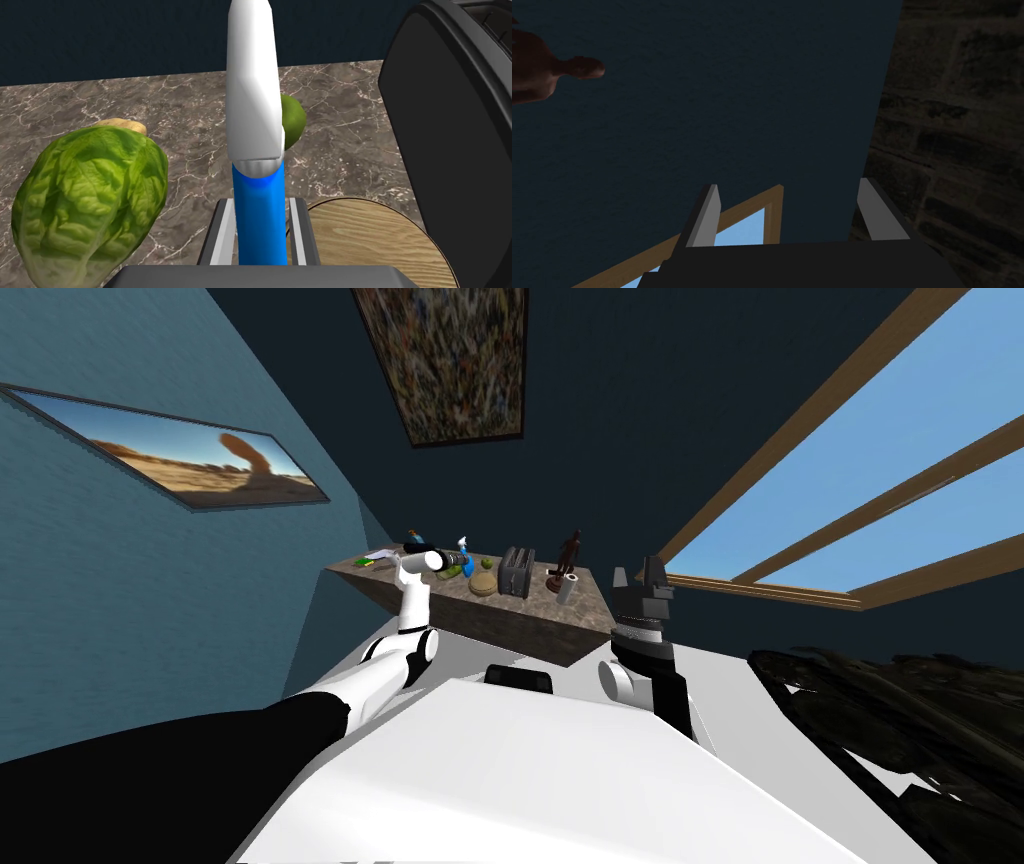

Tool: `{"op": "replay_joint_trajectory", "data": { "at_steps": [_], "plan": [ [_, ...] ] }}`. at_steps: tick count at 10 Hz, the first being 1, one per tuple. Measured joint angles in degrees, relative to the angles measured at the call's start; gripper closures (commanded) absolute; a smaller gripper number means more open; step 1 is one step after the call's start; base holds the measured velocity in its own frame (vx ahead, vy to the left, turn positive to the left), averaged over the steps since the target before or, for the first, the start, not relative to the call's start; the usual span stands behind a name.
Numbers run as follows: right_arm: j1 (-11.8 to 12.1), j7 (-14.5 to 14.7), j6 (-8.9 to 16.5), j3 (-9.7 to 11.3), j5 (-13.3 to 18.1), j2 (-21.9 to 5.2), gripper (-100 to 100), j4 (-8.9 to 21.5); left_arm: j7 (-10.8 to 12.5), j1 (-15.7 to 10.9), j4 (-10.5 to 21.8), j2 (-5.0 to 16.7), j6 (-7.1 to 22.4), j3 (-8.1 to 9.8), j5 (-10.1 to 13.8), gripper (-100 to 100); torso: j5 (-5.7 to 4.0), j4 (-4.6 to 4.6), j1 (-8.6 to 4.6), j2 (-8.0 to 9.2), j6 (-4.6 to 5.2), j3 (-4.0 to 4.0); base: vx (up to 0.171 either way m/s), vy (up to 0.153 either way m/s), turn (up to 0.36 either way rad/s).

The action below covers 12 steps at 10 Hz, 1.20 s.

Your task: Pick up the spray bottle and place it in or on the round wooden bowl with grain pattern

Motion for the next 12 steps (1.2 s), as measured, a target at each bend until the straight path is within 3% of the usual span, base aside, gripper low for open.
{"op": "replay_joint_trajectory", "data": {
  "at_steps": [2,3,7,8,9,12],
  "plan": [
    [0.01,0.00,0.00,0.01,0.00,0.01,0,0.00,0.58,0.18,0.16,-1.36,0.03,1.43,2.13,100,-0.07,-0.08,-0.38,-0.34,0.09,-0.20,-0.023,-0.095,-0.058],
    [0.02,0.00,0.00,0.00,0.00,0.00,0,-0.01,0.63,0.19,0.19,-1.48,0.08,1.45,2.25,-100,-0.03,-0.09,-0.12,-0.49,0.02,-0.27,-0.004,-0.013,0.000],
    [0.02,0.00,0.00,-0.01,0.00,-0.01,0,-0.01,0.63,0.18,0.18,-1.48,0.09,1.43,2.25,-100,0.07,-0.12,0.23,-0.58,0.00,-0.33,0.000,-0.002,0.000],
    [0.02,0.00,0.00,-0.01,0.00,-0.01,0,-0.01,0.63,0.18,0.18,-1.48,0.09,1.43,2.25,0,0.07,-0.12,0.23,-0.59,0.00,-0.34,0.000,0.000,0.000],
    [0.02,0.00,0.00,-0.01,0.00,0.00,0,-0.01,0.62,0.18,0.18,-1.51,0.10,1.40,2.26,-100,0.08,-0.12,0.26,-0.60,-0.03,-0.34,-0.043,0.054,-0.245],
    [0.01,0.00,0.00,-0.01,0.00,-0.01,0,0.00,4.16,-2.08,0.72,-0.25,1.41,1.36,-1.18,-100,0.16,-0.04,0.62,-0.30,-0.03,-0.17,-0.088,0.091,-0.212]
  ]
}}
